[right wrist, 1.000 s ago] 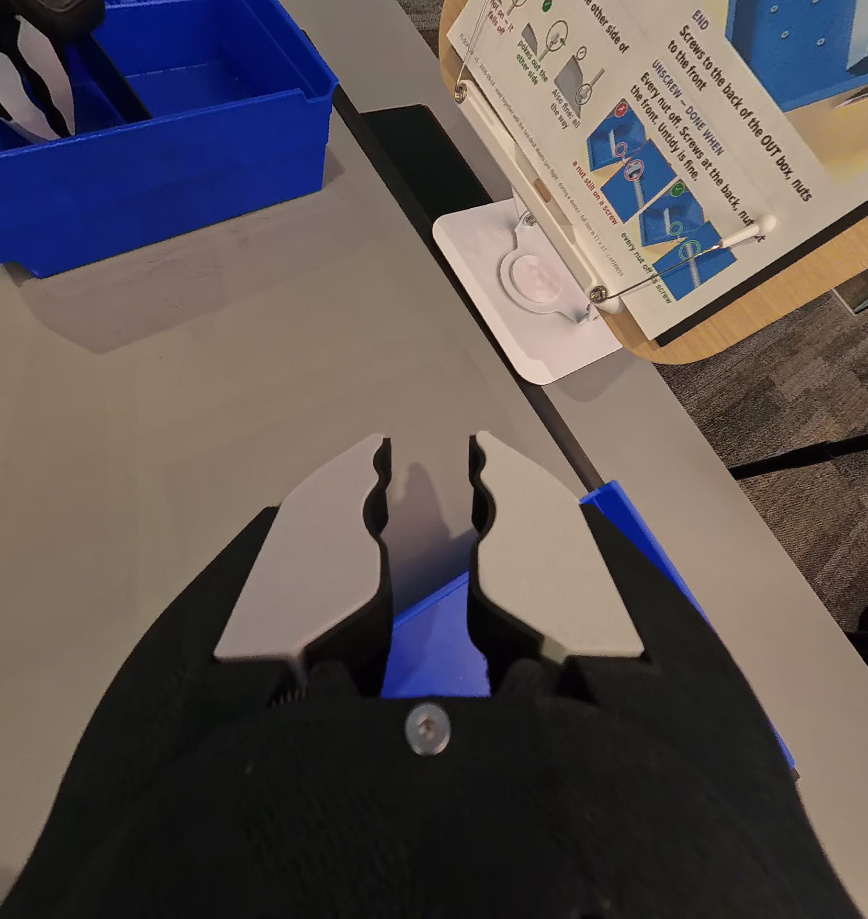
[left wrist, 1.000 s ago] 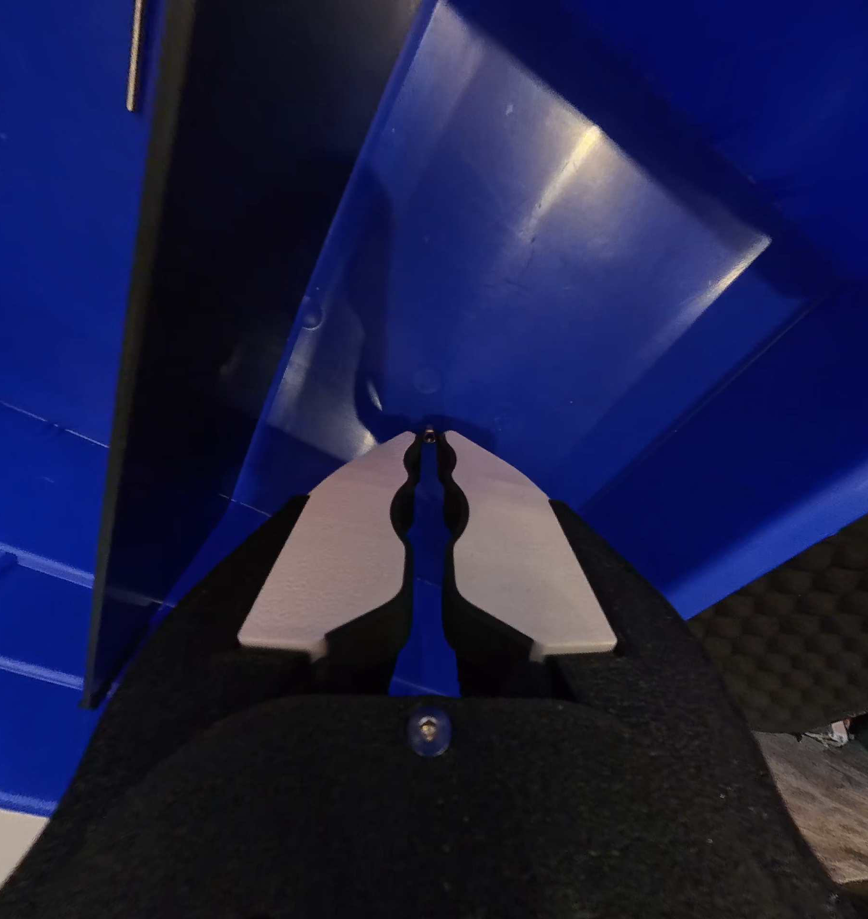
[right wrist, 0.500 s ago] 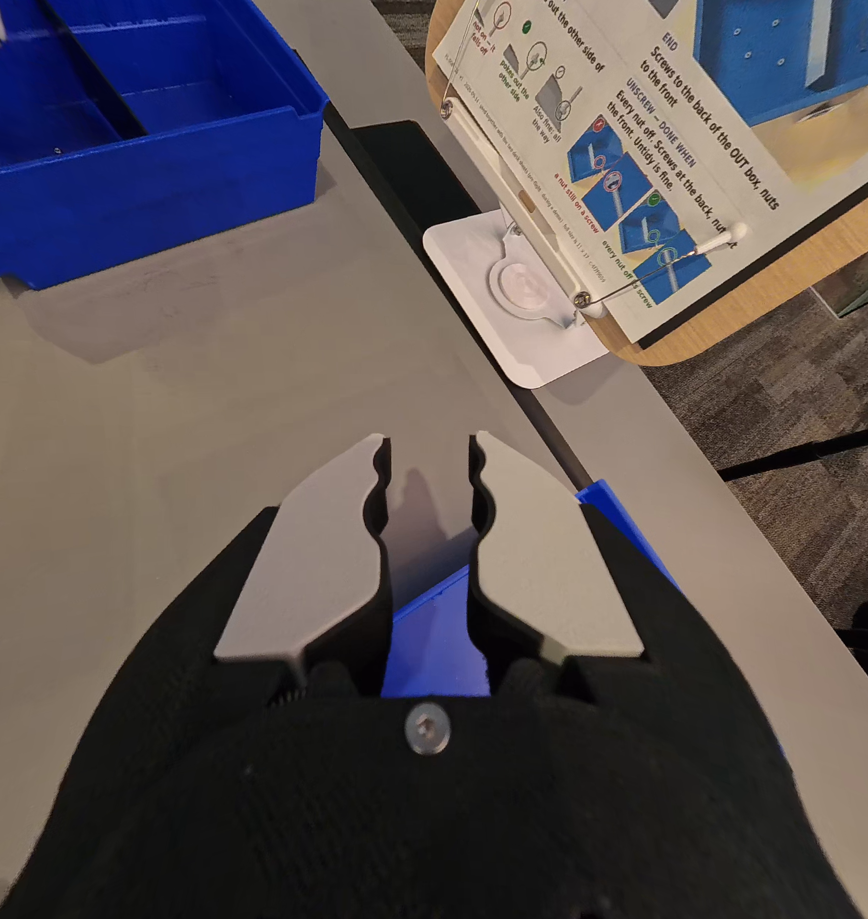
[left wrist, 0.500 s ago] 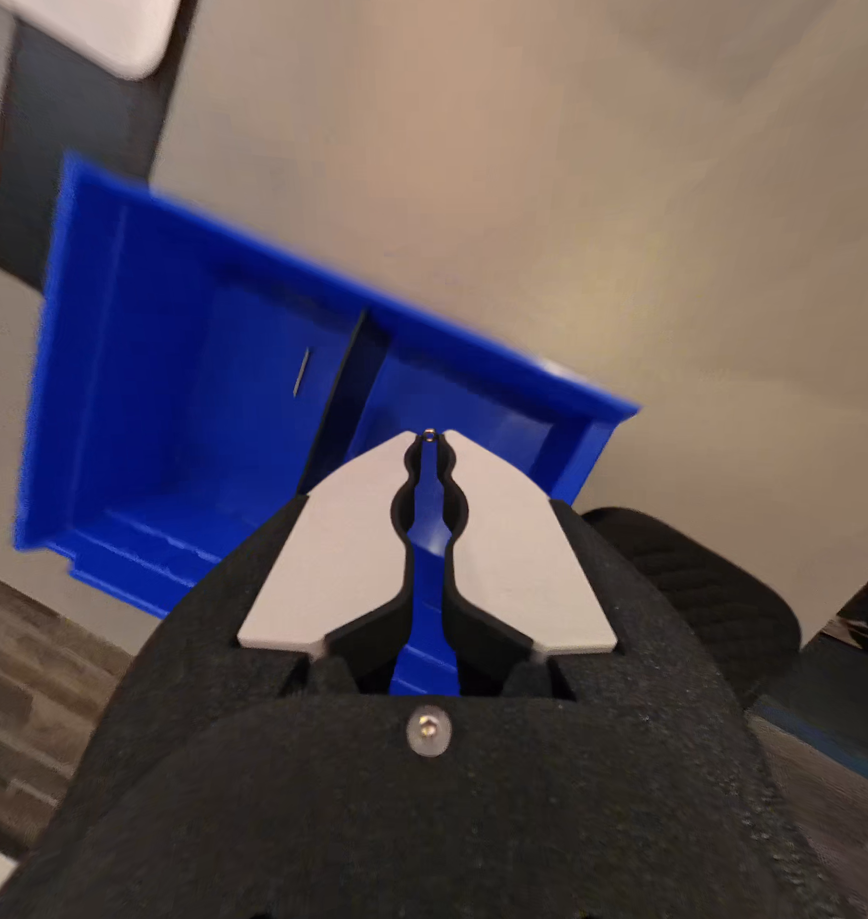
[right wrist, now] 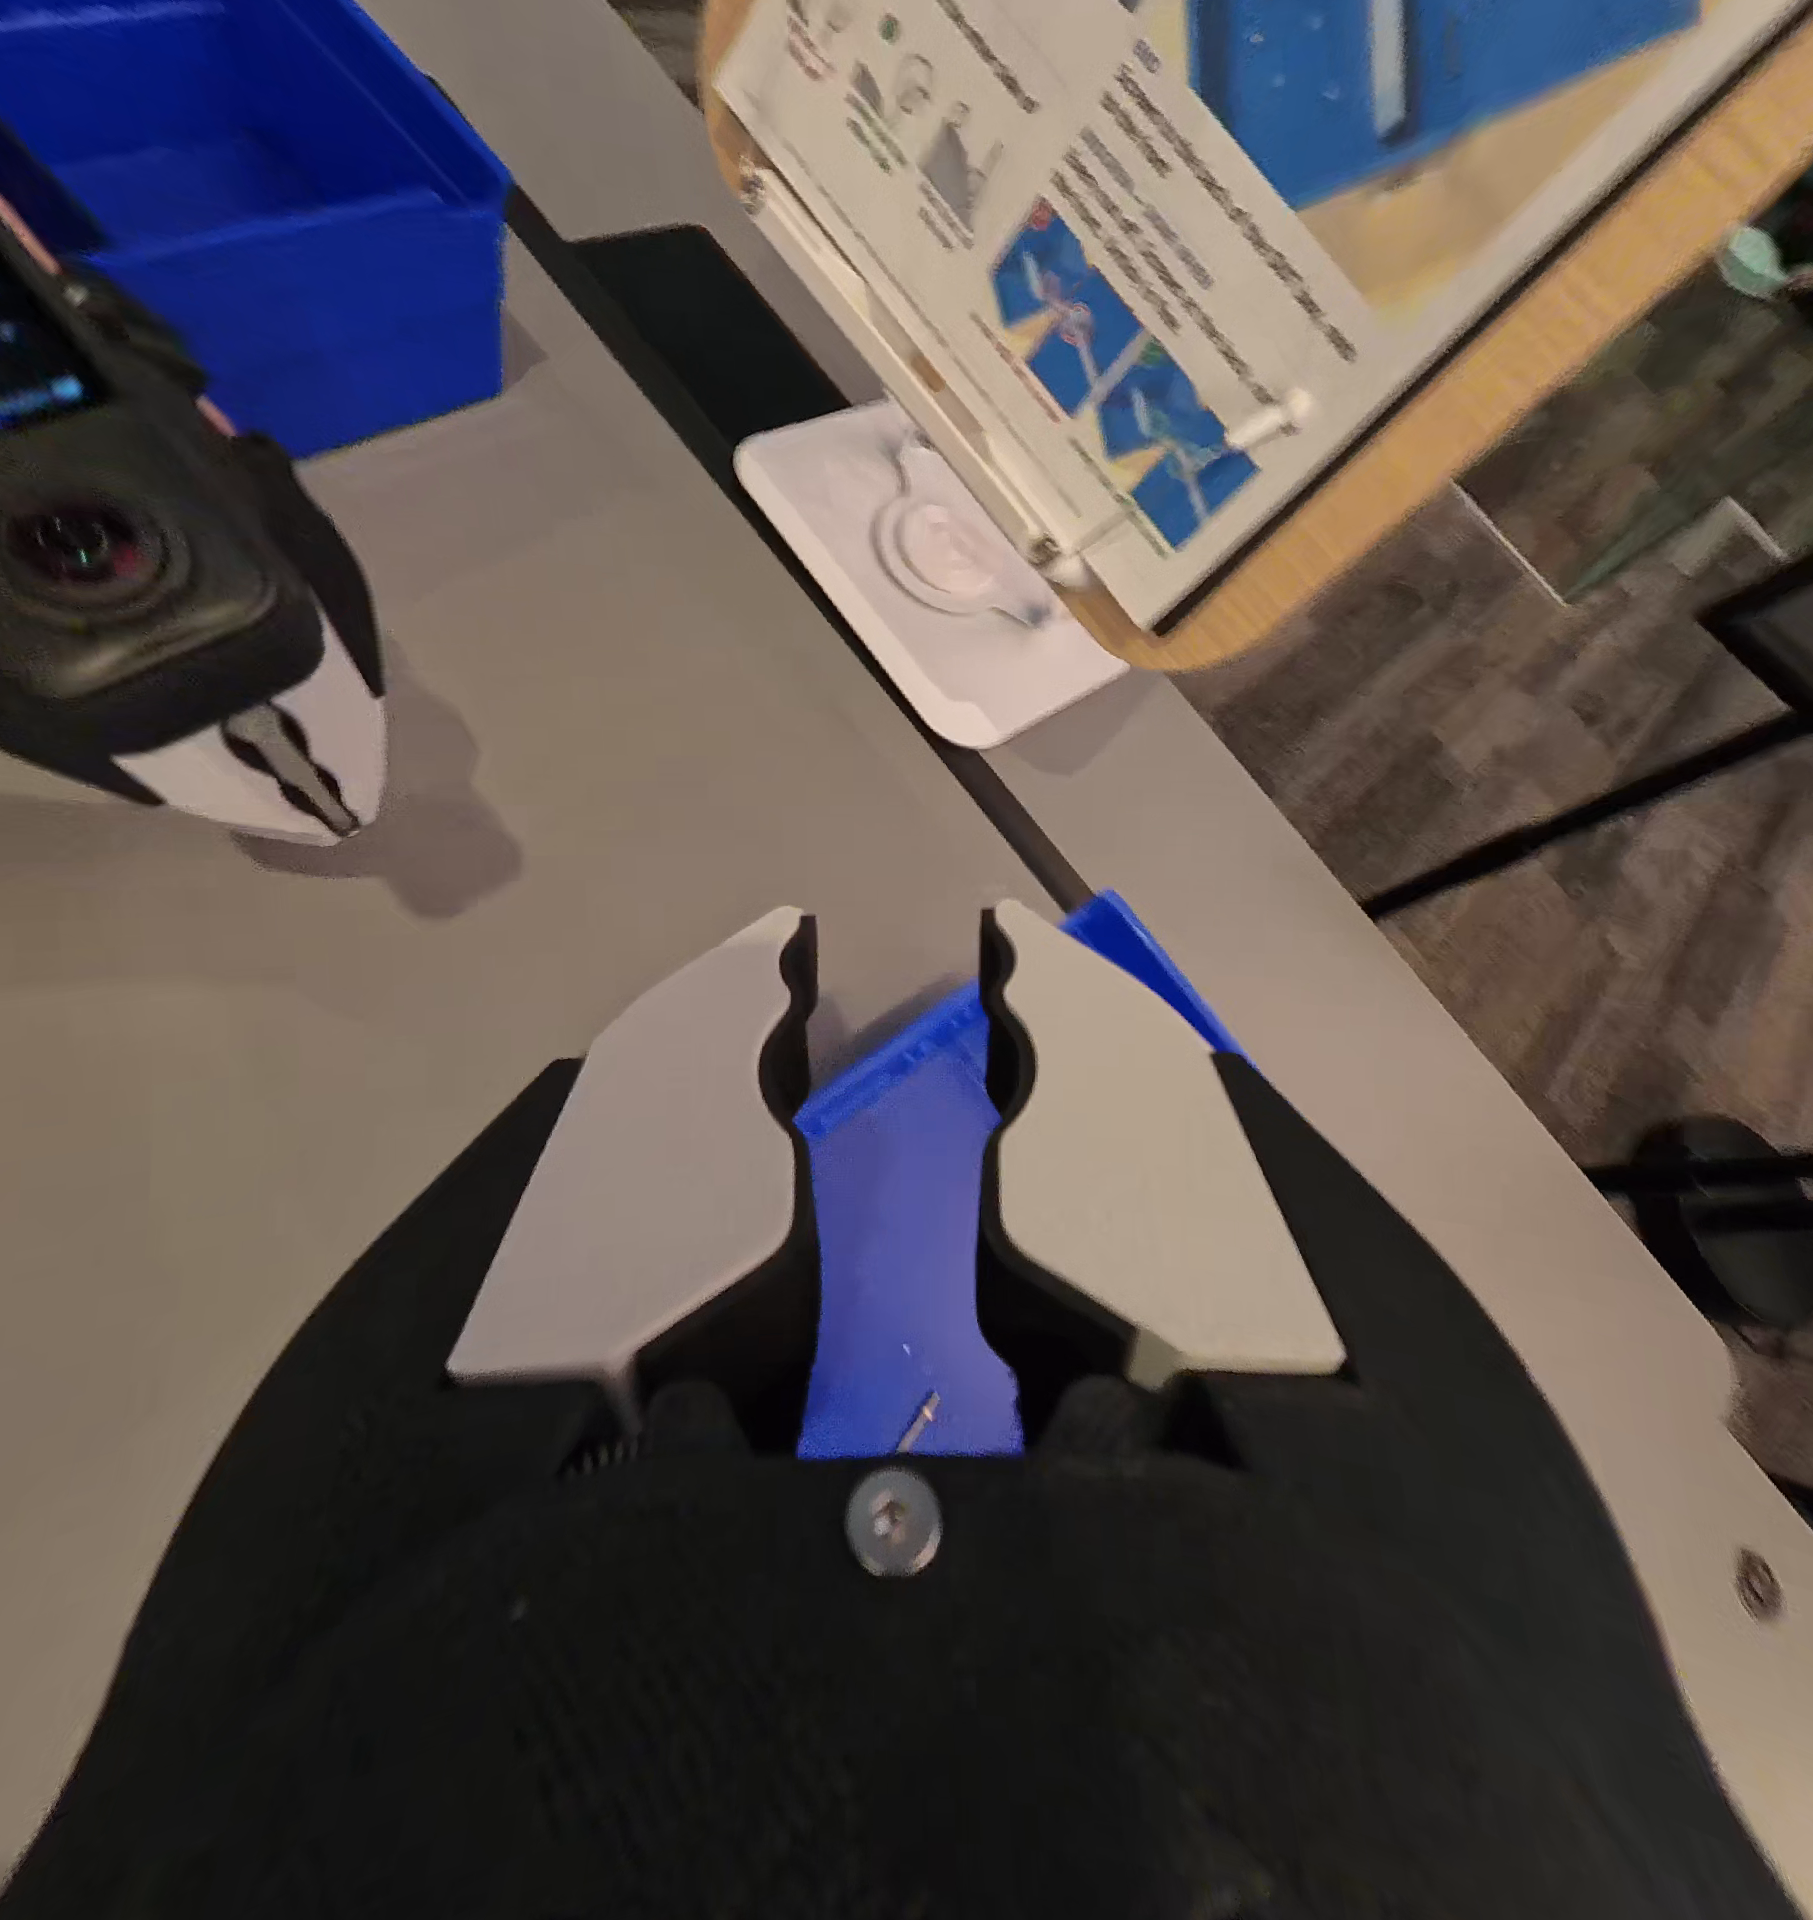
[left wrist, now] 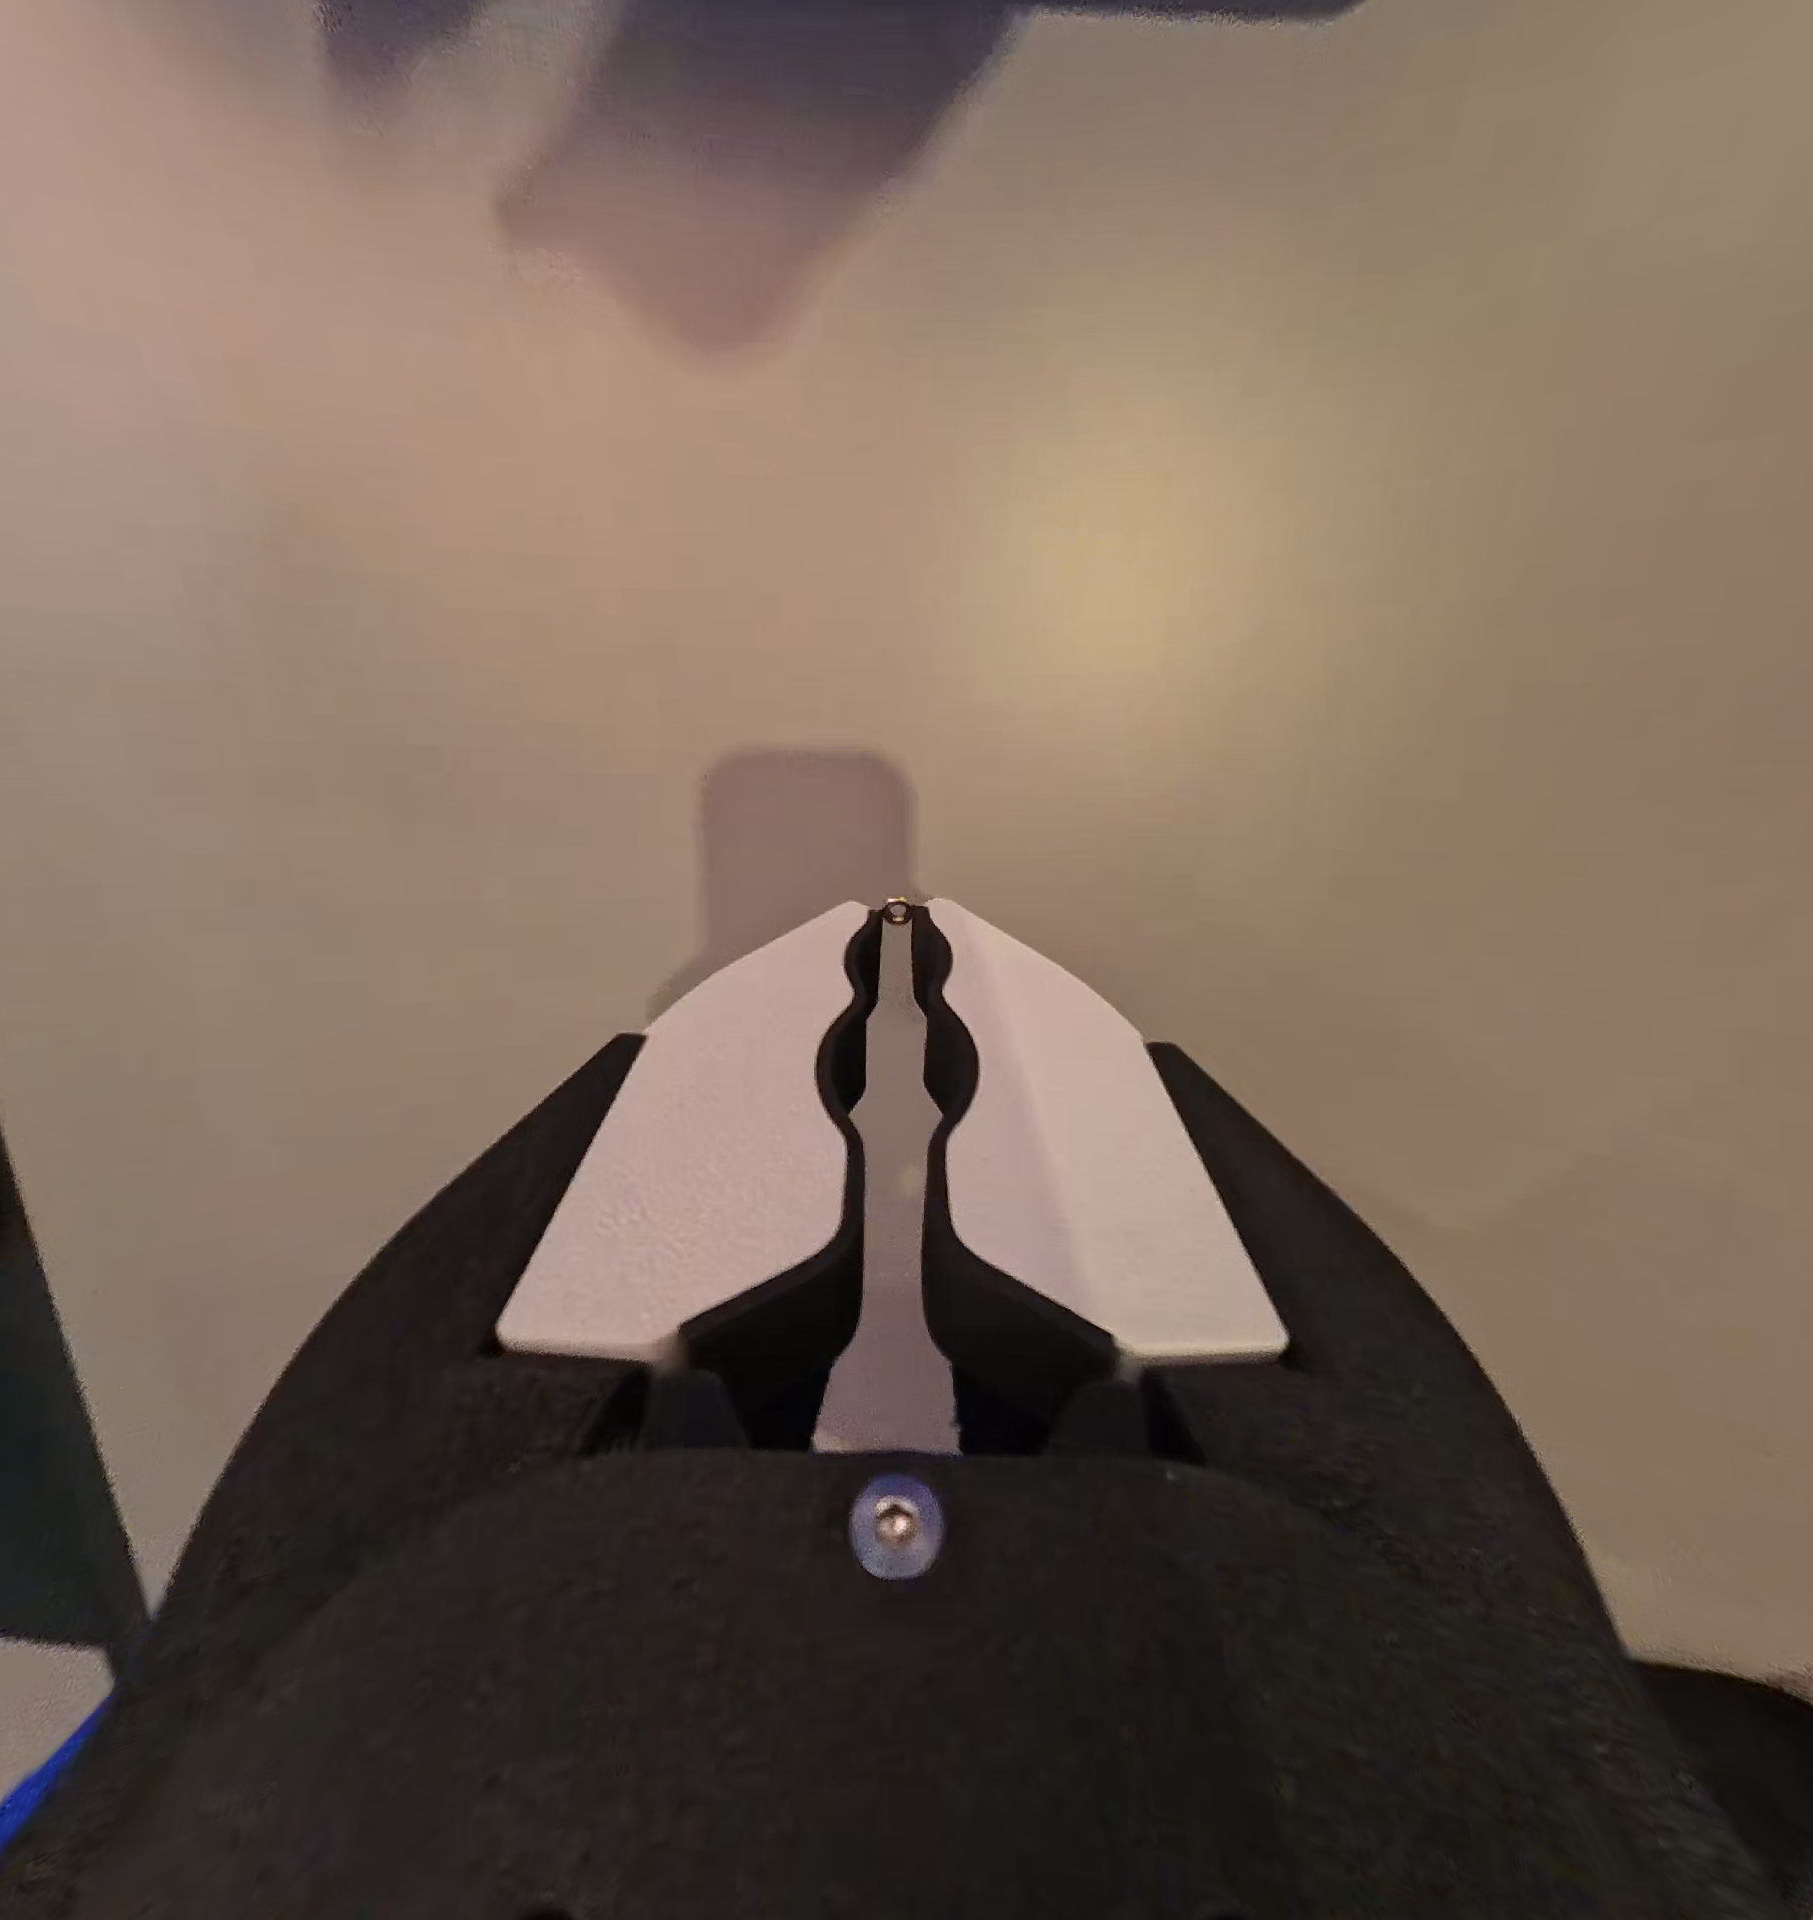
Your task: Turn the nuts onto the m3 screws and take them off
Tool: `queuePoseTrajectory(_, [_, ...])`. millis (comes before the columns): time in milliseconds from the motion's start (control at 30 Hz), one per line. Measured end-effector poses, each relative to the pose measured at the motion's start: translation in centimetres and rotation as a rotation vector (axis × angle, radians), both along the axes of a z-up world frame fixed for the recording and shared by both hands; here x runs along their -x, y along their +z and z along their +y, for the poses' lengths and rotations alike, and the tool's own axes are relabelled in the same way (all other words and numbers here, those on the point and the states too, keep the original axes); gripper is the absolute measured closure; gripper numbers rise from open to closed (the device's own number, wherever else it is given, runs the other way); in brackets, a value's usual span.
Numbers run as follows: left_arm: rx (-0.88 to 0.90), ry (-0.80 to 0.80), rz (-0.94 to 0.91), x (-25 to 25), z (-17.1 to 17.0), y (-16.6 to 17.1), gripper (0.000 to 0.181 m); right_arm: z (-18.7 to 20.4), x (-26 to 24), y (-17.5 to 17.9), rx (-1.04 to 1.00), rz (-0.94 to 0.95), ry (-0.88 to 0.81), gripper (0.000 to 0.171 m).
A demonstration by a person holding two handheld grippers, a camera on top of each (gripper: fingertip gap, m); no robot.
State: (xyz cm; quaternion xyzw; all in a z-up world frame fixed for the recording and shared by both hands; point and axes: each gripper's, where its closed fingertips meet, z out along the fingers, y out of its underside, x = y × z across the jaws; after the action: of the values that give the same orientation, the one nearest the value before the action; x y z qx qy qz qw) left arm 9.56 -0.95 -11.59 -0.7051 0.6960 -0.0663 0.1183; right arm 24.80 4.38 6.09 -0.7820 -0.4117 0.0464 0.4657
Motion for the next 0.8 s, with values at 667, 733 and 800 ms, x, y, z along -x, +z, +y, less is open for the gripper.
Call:
queuePoseTrajectory(667, [0.072, 0.029, 0.087, -0.2, 0.1, -4.3, 0.167, 0.6, -4.4, -0.1, 0.015, 0.012, -0.122, 0.140])
queuePoseTrajectory(733, [0.087, 0.042, 0.074, -0.3, 0.0, -3.7, 0.167, 0.5, -4.4, 0.0, 0.012, 0.017, -0.119, 0.141])
queuePoseTrajectory(800, [0.082, 0.061, 0.044, -0.2, 0.0, -2.0, 0.167, 0.3, -4.7, 0.2, 0.010, 0.028, -0.117, 0.140])
